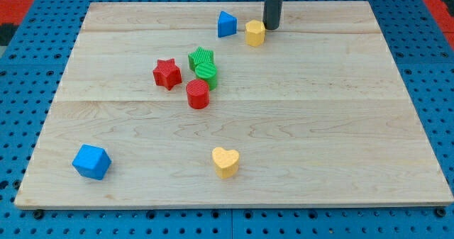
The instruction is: Move the yellow hexagon and yellow heart into the blue cube
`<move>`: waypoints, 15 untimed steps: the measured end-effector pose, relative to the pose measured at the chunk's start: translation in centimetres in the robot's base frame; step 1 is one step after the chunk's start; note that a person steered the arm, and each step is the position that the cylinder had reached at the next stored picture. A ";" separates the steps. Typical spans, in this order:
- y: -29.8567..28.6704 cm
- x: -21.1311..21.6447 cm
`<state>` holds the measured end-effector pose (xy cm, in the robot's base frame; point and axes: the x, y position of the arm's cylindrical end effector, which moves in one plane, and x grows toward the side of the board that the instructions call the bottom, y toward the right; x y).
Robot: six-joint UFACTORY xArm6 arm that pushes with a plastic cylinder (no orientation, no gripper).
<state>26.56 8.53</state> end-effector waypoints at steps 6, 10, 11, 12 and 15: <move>-24.1 3.9; -30.4 17.3; -30.3 21.6; -26.4 22.1; -4.2 26.0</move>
<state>52.53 4.29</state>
